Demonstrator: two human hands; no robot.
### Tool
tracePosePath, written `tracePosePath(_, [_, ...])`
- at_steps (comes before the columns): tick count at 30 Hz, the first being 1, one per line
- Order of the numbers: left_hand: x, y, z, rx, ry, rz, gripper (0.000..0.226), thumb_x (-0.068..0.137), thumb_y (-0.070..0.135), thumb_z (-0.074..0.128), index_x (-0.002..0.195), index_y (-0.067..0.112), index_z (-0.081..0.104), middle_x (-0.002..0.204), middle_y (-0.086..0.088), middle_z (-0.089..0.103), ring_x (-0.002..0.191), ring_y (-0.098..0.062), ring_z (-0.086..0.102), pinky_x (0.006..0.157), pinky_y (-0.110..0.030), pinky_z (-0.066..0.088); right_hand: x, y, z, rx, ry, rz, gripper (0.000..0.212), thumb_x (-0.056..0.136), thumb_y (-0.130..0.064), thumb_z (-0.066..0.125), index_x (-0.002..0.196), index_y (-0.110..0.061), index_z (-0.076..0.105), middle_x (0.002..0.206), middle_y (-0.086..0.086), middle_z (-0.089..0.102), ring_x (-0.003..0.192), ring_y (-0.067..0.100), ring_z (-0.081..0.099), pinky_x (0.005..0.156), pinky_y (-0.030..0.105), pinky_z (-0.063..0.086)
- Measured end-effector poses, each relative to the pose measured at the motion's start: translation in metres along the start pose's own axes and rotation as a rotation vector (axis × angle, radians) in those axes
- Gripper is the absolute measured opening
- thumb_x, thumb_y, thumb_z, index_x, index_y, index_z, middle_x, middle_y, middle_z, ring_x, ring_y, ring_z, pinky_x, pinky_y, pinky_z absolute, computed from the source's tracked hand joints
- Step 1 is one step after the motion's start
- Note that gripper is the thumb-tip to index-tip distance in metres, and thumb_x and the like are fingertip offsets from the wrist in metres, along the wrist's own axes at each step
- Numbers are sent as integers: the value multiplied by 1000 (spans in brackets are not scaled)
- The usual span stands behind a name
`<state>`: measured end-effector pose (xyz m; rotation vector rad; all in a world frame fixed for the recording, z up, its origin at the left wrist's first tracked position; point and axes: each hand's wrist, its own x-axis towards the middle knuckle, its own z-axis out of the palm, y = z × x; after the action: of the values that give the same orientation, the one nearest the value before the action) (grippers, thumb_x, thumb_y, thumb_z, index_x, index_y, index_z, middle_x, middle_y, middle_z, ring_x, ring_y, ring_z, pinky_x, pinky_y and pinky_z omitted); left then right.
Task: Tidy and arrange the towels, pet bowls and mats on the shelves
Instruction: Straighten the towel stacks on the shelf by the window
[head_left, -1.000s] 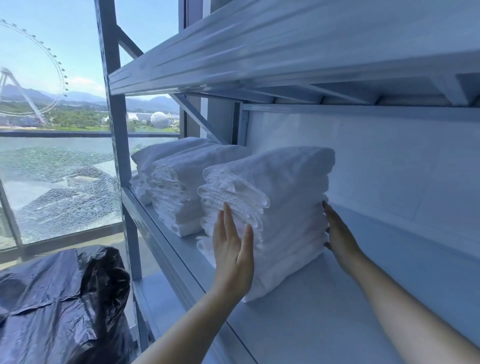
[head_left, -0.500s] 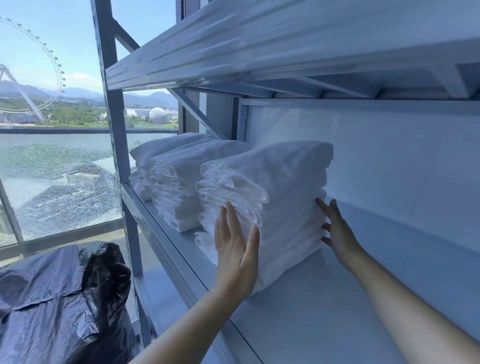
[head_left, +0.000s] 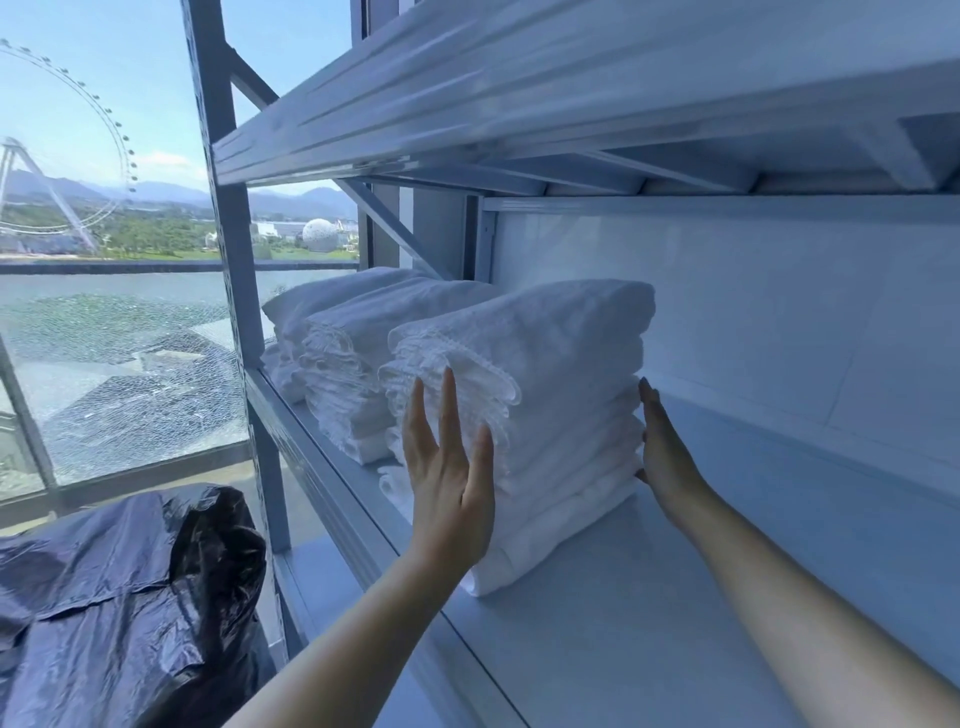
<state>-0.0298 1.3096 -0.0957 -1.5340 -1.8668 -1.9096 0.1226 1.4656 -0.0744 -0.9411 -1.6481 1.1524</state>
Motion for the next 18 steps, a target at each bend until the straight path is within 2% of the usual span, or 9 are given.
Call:
tracePosePath(2, [2,-3,2,4,9,40,59,88,59,16,143,49,-2,152,18,-17,140,1,-15,117,-43,3,6,8,1,-46,-20,-2,68,74,-86,18,134,-56,30,146,-23,33,135,4,33,114,45,26])
tracePosePath(6, [1,-9,6,0,40,77,58,90,55,19,144,45,3,154,16,-13,142,-2,-10,115,-36,5,14,18,6,-85,-43,-41,72,73,-88,17,137,-57,21,149,-27,25,138,1,25,116,44,21])
tracePosePath(12, [12,-19,-2,19,79,63,56,90,55,18,143,46,5,155,15,-10,142,-1,-7,113,-32,4,14,10,18,-59,-70,33,84,63,-93,18,138,-56,22,149,-26,26,137,2,27,116,42,21])
tracePosePath(18, [13,-25,-4,28,75,75,57,89,56,19,144,46,7,154,17,-8,142,-2,-5,116,-40,9,12,6,21,-73,-69,45,87,63,-93,16,140,-53,21,151,-21,25,139,5,25,117,43,21])
